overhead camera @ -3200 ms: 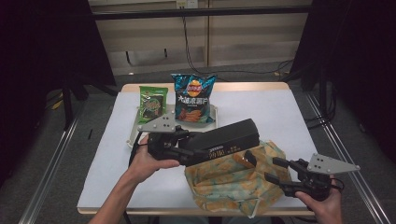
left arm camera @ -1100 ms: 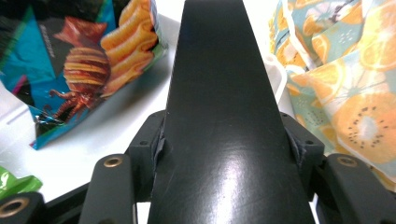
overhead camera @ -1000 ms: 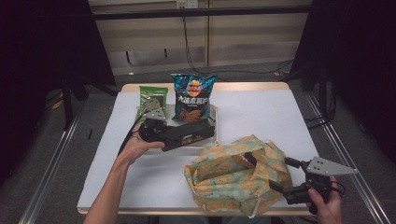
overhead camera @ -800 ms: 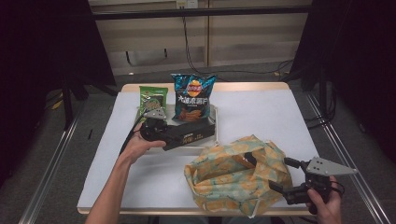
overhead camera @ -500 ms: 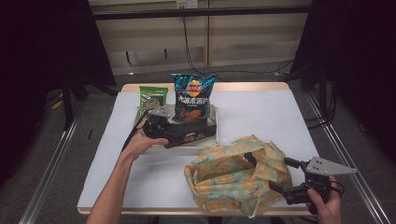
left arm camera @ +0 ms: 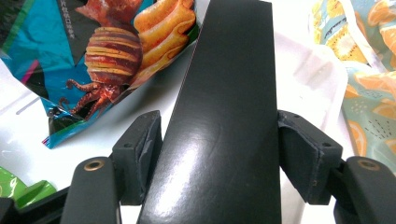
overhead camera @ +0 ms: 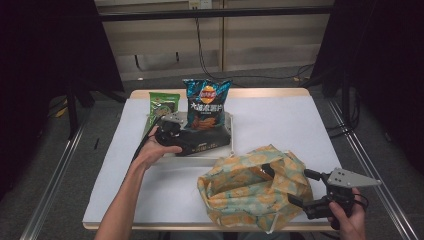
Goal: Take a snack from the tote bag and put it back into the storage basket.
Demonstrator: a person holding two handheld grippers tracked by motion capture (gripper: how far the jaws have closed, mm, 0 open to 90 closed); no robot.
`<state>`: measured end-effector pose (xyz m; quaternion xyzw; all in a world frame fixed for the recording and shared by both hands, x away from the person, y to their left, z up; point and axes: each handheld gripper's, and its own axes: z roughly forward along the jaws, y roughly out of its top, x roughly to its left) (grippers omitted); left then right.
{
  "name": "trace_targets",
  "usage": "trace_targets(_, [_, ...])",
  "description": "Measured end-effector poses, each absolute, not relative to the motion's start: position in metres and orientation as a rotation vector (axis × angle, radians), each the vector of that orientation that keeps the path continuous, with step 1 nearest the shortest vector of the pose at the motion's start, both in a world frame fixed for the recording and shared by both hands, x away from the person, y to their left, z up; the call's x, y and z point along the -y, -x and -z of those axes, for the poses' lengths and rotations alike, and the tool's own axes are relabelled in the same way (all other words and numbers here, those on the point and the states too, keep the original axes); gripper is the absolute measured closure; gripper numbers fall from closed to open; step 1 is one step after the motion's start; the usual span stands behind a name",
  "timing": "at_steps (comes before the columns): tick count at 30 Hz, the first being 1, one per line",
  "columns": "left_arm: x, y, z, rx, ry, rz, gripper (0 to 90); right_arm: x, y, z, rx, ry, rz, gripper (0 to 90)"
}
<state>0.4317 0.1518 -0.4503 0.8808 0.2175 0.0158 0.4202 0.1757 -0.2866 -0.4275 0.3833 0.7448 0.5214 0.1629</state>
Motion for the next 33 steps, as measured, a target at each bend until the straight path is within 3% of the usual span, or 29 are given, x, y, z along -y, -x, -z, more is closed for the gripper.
trace_targets(10, [-0.15,-0.432,0.455,-0.567,-2.206,-0.04,32.8,0.287,-0.176,0.427,-2.125,-1.09,-1.489,0.6])
trace_targets(17, [-0.156,-0.427,0.453,-0.654,-2.167,-0.076,16.7,0.287,-0.176,0.427,-2.125,-1.089,-1.491,0.6])
trace_targets(21, [-0.165,-0.419,0.446,-0.672,-2.141,-0.092,15.0,0.287,-0.176,0.427,-2.121,-1.09,-1.492,0.6])
trace_targets(31, [-0.194,-0.394,0.428,-0.715,-2.052,-0.111,26.8,0.288,-0.176,0.427,-2.111,-1.098,-1.485,0.6])
trace_targets(33, [-0.198,-0.389,0.426,-0.729,-2.061,-0.126,34.1,0.288,-0.176,0.426,-2.11,-1.097,-1.486,0.6])
